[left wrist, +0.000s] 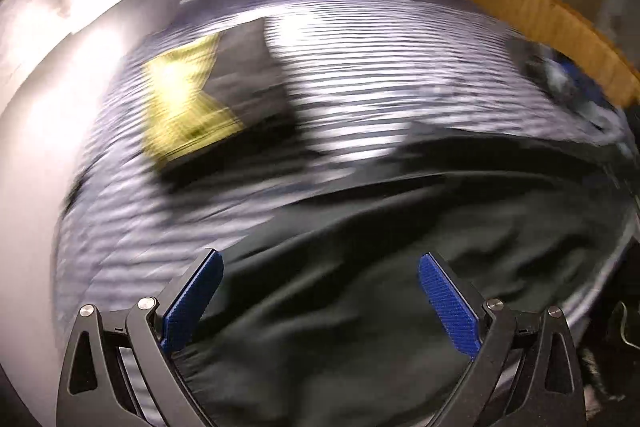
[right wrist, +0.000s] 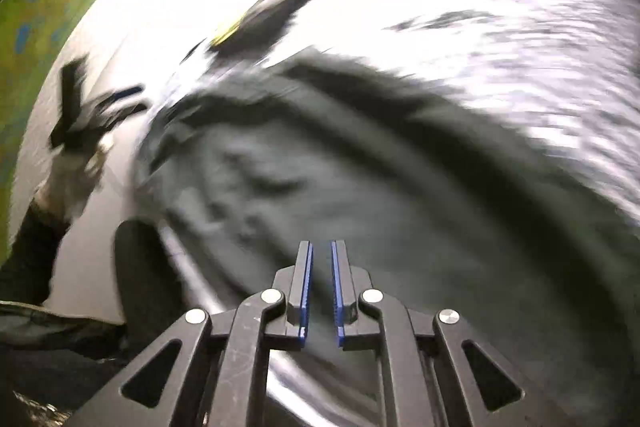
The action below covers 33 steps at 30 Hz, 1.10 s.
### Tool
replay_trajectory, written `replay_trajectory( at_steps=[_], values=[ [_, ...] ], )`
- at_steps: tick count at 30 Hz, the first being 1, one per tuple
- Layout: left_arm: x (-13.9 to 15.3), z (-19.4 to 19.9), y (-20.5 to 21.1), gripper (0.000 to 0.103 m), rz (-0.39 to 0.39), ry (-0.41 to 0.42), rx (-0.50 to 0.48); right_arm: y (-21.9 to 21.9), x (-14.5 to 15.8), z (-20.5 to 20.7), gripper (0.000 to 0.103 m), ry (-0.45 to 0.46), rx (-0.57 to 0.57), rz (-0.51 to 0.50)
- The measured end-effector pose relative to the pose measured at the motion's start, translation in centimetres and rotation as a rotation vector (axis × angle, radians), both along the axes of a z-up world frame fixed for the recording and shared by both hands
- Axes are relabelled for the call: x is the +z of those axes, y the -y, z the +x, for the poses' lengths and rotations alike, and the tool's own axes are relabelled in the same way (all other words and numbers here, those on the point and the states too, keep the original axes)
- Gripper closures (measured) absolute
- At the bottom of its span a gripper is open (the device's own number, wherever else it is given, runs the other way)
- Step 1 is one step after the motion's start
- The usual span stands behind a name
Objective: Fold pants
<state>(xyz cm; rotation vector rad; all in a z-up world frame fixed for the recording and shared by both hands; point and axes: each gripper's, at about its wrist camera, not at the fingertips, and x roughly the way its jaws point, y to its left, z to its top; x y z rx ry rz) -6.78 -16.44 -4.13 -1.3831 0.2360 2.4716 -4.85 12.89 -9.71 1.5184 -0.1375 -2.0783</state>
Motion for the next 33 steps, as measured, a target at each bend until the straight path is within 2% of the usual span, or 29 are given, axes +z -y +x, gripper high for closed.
replay_trajectory(
  at_steps=[3,5,8,11,13,15,17,18,21,24,25,27,33],
  values=[
    [-1.3,-0.7,-7.3,0.003,0.026,0.035,-0.157,-6.4,1.1,-1.7,0.093,-0.062,-0.129,0.115],
    [-2.9,-0.8,-11.7,0.003,0.023,0.072,-0.248,-9.4,1.5,-3.0,0.092,-0.063,-0.173,0.153],
    [-5.0,-0.4,-17.2,0.004,0.005,0.114,-0.364,-9.9,0.0,-5.3,0.092,-0.046,-0.138,0.194],
    [-6.8,-0.3,-20.8,0.004,-0.006,0.148,-0.434,-8.1,-2.0,-6.8,0.092,-0.007,-0.075,0.147],
    [-8.7,-0.2,-21.8,0.007,-0.018,0.229,-0.462,-6.6,-4.1,-7.7,0.092,0.024,-0.041,0.129],
    [-10.6,0.7,-22.0,0.007,-0.069,0.308,-0.495,-4.9,-7.0,-7.9,0.091,0.100,0.018,0.130],
    [-11.1,2.1,-21.9,0.007,-0.121,0.288,-0.534,-4.2,-6.7,-7.3,0.091,0.068,0.064,0.139],
    [-11.1,2.4,-21.8,0.007,-0.130,0.294,-0.542,-4.1,-6.3,-7.4,0.091,0.086,0.091,0.119],
    [-11.0,1.9,-21.6,0.007,-0.096,0.312,-0.511,-4.1,-4.8,-8.4,0.091,0.032,0.087,0.116],
    [-11.1,1.8,-22.0,0.006,-0.090,0.308,-0.509,-2.9,-3.9,-10.2,0.091,-0.040,0.106,0.159],
    [-11.1,1.8,-22.0,0.005,-0.087,0.309,-0.510,-2.4,-4.1,-10.6,0.091,-0.049,0.125,0.167],
    [-11.1,2.0,-22.1,0.005,-0.087,0.306,-0.517,-1.0,-4.5,-11.4,0.084,-0.069,0.178,0.207],
    [-11.0,1.9,-21.9,0.003,-0.055,0.314,-0.515,0.3,-6.2,-11.4,0.083,-0.060,0.254,0.263]
  ],
)
